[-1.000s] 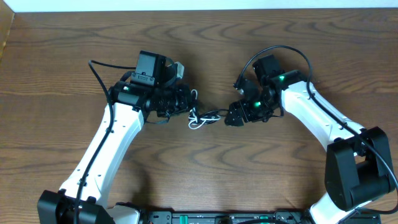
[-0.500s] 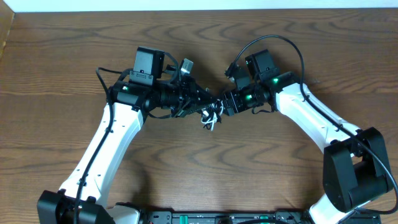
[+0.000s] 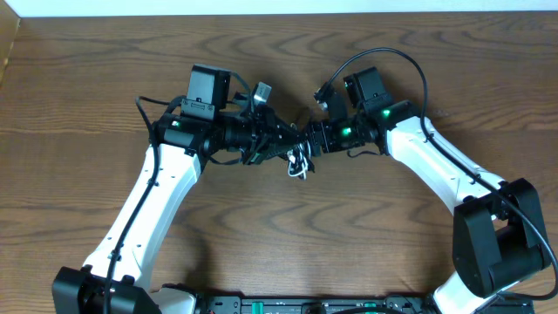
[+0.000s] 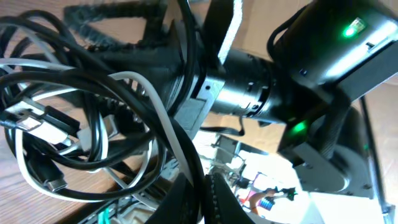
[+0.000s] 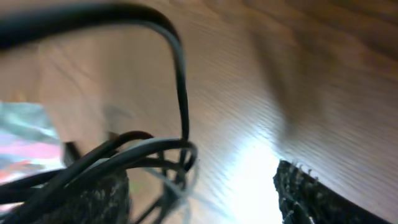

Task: Untangle cables

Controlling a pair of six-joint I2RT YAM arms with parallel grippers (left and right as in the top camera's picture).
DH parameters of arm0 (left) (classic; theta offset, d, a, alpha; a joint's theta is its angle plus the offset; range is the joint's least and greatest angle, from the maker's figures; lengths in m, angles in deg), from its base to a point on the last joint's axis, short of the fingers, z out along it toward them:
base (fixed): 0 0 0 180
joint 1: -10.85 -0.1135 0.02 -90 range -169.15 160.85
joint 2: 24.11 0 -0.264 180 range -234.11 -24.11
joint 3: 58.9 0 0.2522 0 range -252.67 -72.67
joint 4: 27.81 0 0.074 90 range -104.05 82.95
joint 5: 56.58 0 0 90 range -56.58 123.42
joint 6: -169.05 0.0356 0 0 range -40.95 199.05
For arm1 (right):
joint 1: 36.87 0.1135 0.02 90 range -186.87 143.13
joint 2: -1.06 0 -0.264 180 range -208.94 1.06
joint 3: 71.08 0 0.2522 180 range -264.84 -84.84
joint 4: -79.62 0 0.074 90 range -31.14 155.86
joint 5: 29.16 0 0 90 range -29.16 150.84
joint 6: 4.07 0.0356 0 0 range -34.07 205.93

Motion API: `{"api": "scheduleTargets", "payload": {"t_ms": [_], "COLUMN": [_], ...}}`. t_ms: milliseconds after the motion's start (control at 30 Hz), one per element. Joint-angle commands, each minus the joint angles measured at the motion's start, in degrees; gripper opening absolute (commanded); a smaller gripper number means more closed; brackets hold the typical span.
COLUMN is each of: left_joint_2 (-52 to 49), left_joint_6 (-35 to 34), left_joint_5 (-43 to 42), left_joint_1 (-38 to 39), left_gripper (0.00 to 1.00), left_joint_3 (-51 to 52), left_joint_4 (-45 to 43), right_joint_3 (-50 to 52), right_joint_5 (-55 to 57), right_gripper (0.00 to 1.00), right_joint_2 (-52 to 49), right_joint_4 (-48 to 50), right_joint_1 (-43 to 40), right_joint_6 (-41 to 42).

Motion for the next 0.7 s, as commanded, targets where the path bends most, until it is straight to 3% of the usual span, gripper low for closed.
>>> {"api": "scheduleTargets", "payload": {"t_ms": [0, 233, 300, 333, 400, 467, 667], "left_joint_2": [0.20, 0.22, 0.22, 0.22, 0.22, 0.22, 0.22], "left_joint_6": [-6.84, -12.81, -12.81, -12.83, -12.76, -12.24, -0.42], "left_joint_5": [-4.83, -12.00, -13.07, -14.03, -14.62, -14.69, -14.64], "left_joint_1": [-0.13, -0.13, -0.20, -0.31, -0.31, -0.35, -3.91], "left_gripper": [0.08, 0.08, 0.08, 0.08, 0.07, 0.08, 0.07], "left_joint_3": [0.07, 0.07, 0.07, 0.04, 0.04, 0.04, 0.07], "left_joint_4": [-3.39, -14.14, -14.97, -15.02, -14.99, -14.99, -14.71], "right_joint_3": [-0.42, -0.42, -0.42, -0.42, -0.42, -0.42, -0.42], "right_joint_5": [-2.64, 5.40, 7.93, 11.58, 16.81, 22.99, 43.39], "right_gripper": [0.62, 0.55, 0.43, 0.27, 0.11, 0.01, 0.01], "right_joint_2": [0.39, 0.37, 0.37, 0.37, 0.37, 0.37, 0.37], "right_joint_4": [0.35, 0.74, 0.11, -1.49, -3.78, -6.82, -19.32], "right_joint_1": [0.42, 0.42, 0.39, 0.39, 0.39, 0.35, -1.42], "right_joint_6": [4.55, 9.35, 9.40, 9.44, 10.23, 12.04, 13.03]}}
